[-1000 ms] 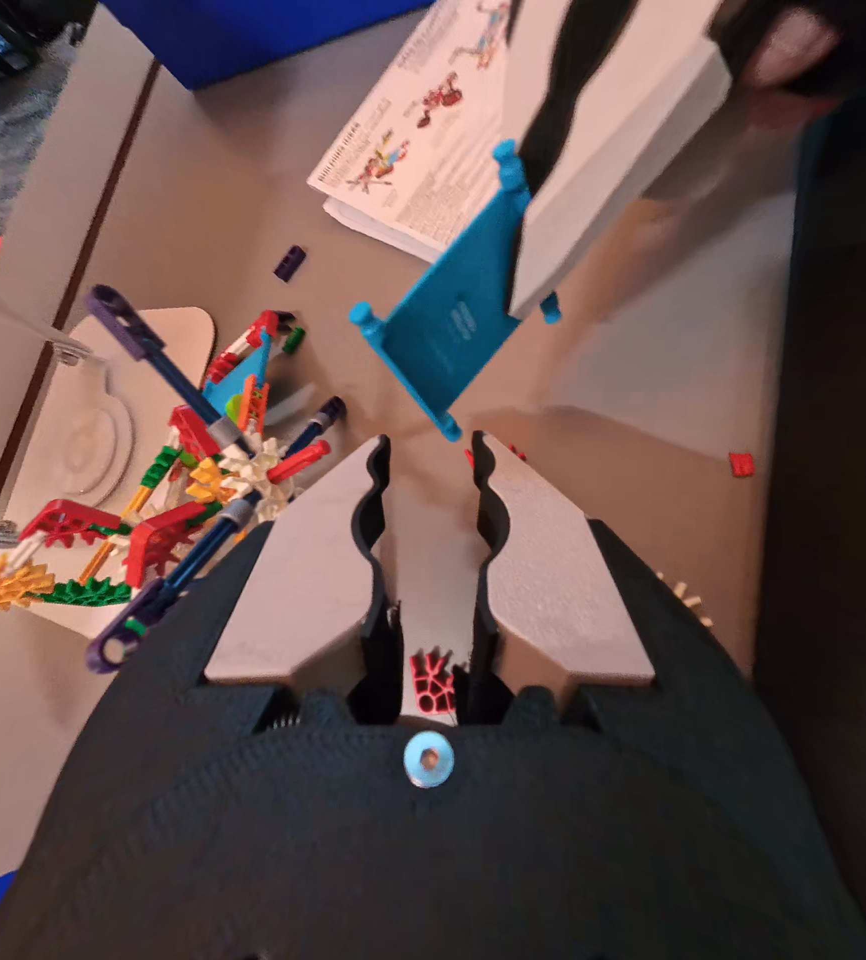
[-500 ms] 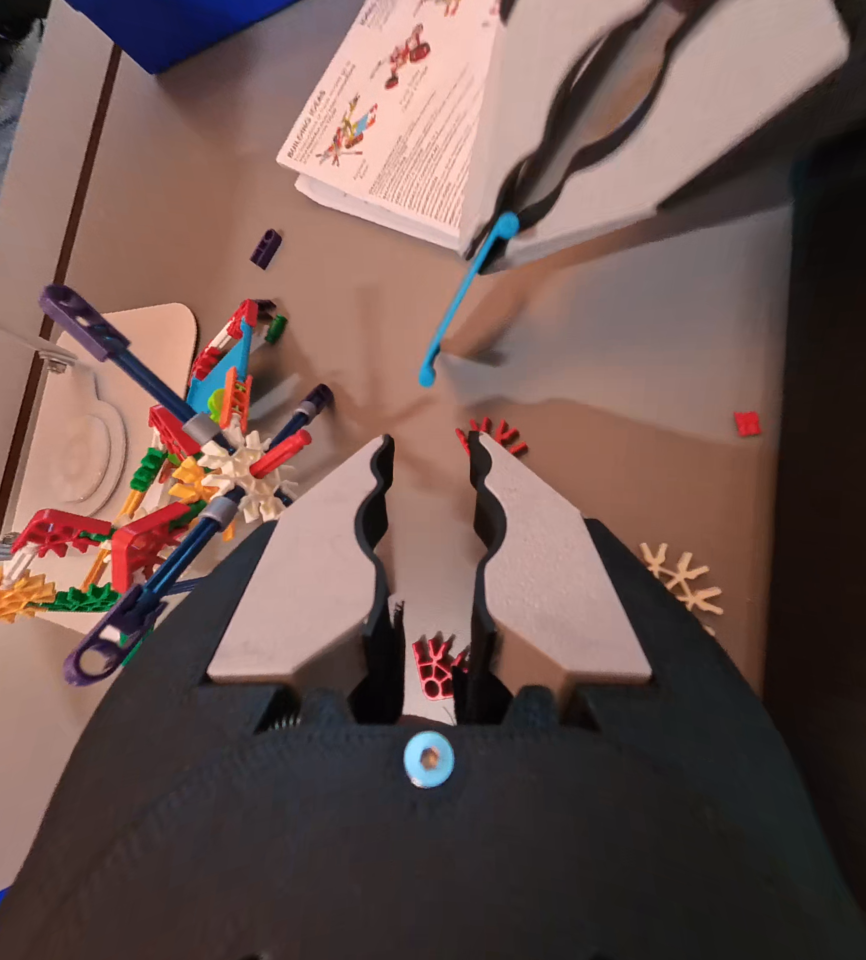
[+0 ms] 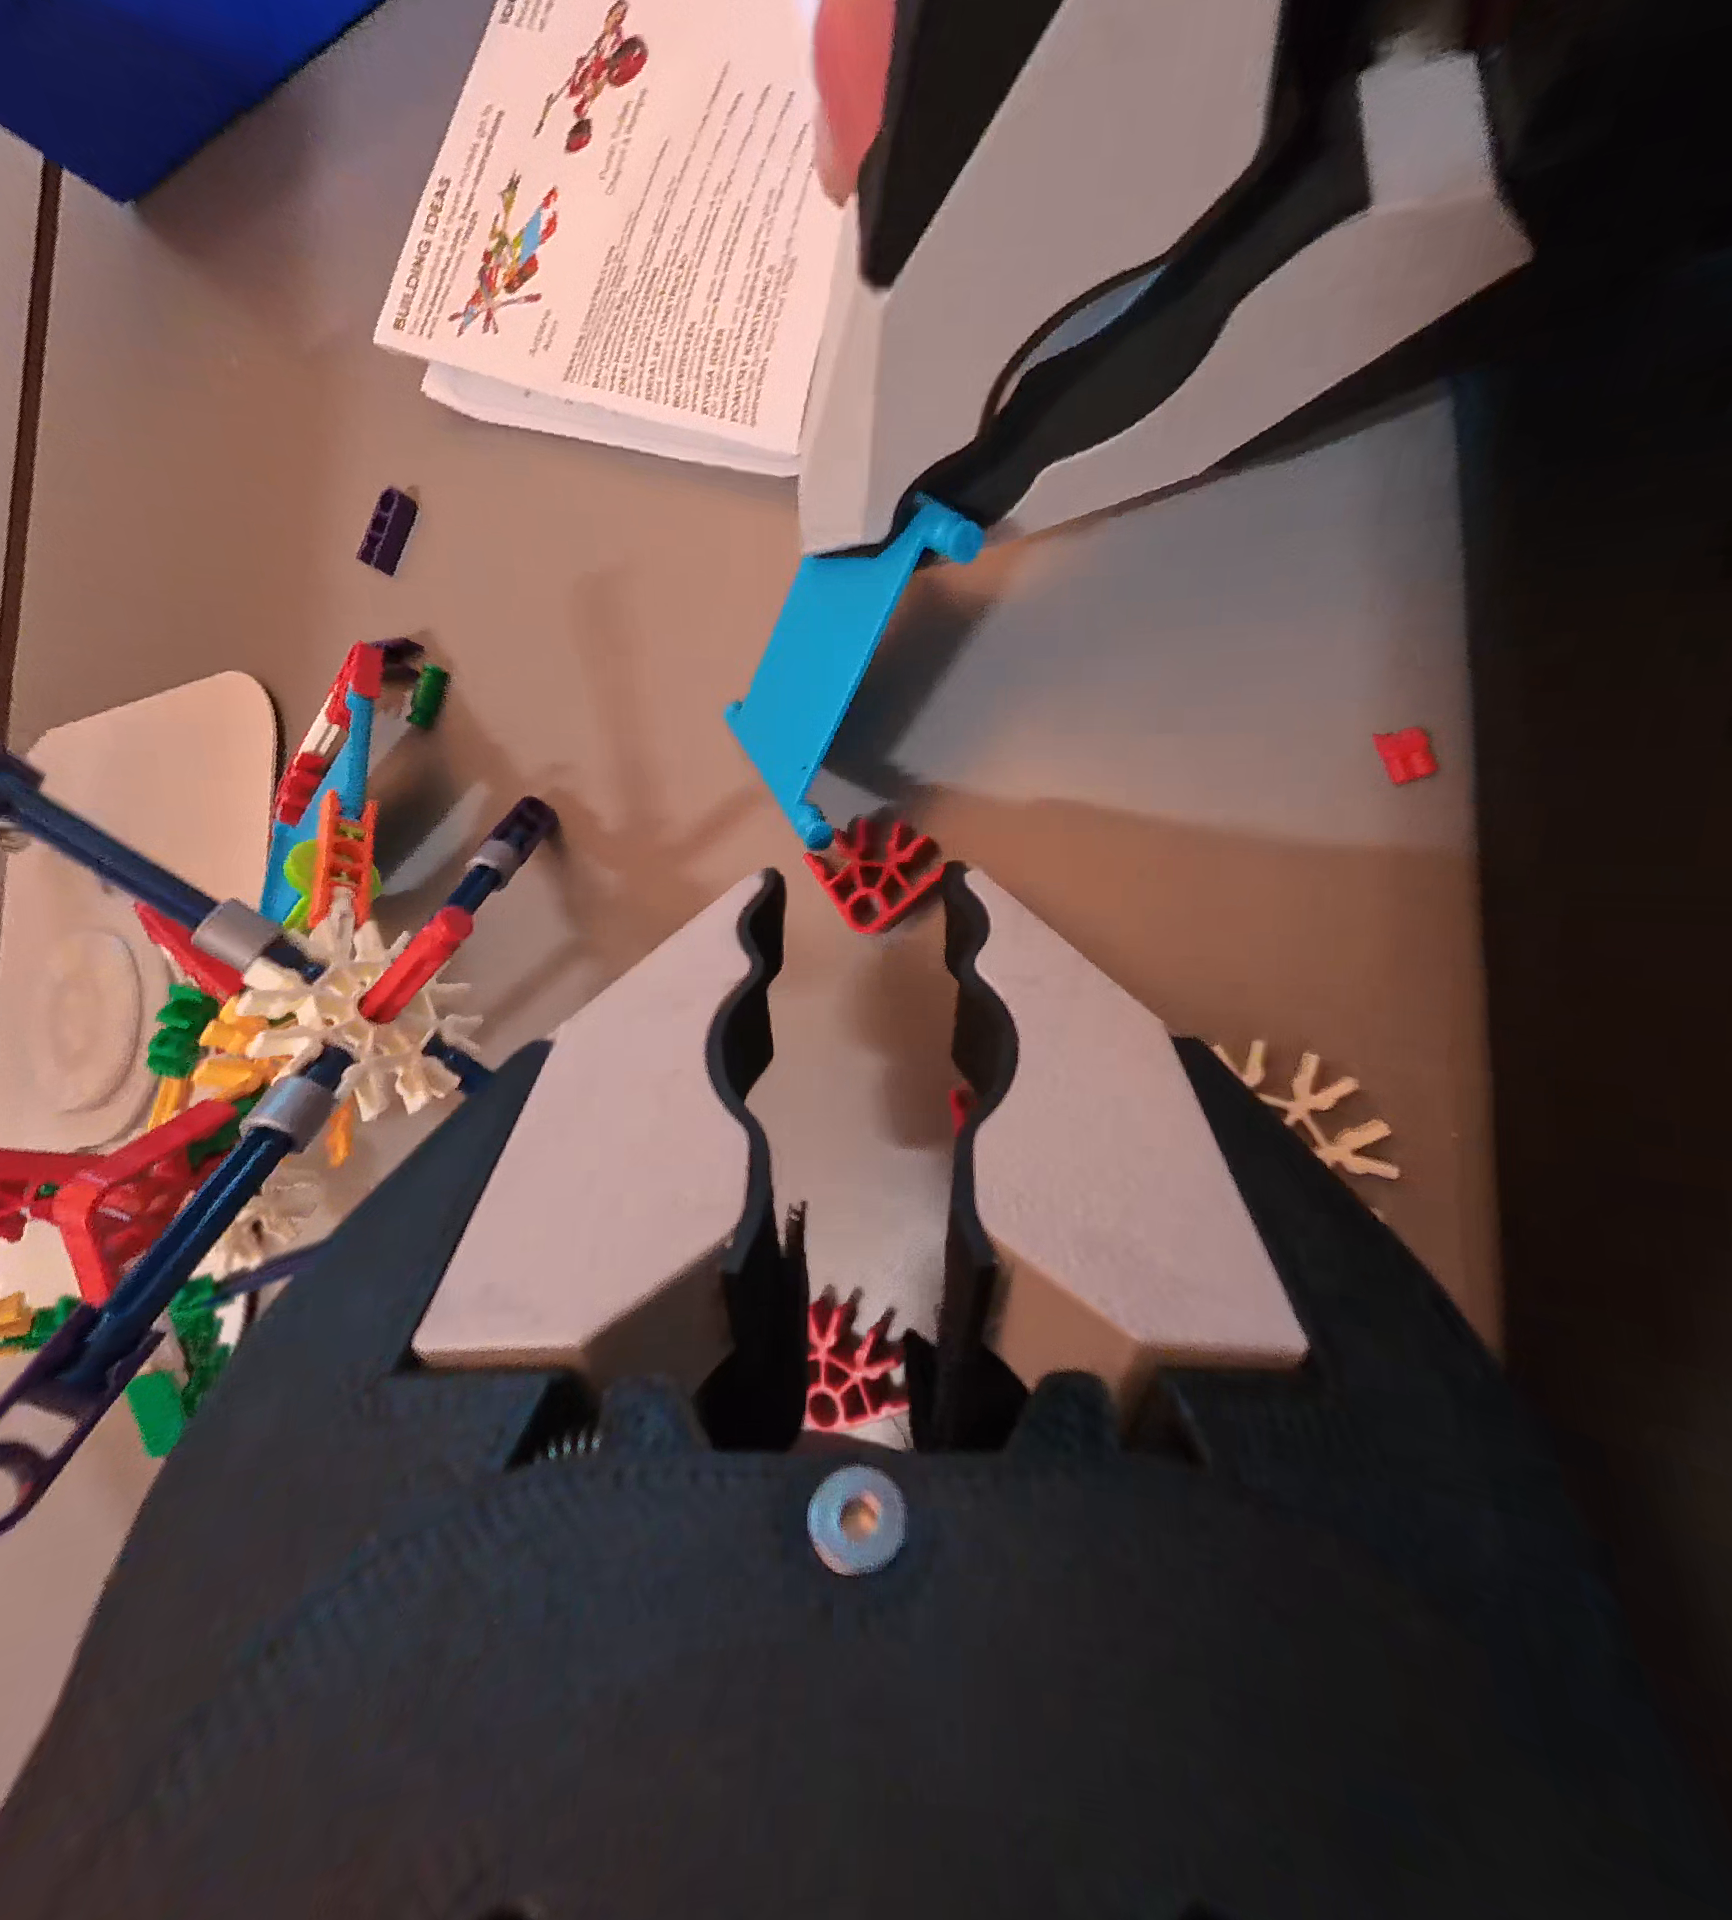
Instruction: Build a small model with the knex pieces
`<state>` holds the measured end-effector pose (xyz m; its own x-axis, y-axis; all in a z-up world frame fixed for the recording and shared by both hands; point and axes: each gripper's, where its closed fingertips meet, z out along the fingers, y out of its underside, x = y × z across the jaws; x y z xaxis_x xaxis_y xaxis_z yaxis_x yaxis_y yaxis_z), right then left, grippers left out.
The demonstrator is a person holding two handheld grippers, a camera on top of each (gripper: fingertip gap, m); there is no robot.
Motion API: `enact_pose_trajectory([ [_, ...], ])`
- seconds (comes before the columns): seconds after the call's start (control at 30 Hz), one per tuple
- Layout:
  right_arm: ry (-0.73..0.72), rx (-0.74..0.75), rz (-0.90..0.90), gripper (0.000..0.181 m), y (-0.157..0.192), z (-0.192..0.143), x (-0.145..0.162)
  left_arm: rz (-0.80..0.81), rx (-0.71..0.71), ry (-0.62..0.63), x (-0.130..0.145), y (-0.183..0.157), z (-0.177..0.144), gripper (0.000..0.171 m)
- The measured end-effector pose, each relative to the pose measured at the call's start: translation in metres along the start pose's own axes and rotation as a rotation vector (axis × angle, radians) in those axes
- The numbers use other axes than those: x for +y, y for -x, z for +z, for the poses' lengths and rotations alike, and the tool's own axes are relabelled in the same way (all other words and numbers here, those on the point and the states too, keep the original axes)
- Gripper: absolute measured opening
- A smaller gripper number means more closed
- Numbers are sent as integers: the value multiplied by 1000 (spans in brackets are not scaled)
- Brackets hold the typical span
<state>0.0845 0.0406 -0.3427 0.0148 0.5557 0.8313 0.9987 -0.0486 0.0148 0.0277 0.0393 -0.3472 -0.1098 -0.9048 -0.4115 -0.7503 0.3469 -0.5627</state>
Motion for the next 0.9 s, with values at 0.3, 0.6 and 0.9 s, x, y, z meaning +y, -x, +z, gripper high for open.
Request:
enact_pose_trajectory([
  [0.3,86,11,-147,8,9,7,0,119,-23,-4,-1,-6,4,30],
  [0.6,99,-1,-165,10,10,6,2,112,-17,-13,-3,-7,7,28],
  [0.9,40,-84,-140,31,8,-5,1,103,-20,-10,-2,-6,7,27],
])
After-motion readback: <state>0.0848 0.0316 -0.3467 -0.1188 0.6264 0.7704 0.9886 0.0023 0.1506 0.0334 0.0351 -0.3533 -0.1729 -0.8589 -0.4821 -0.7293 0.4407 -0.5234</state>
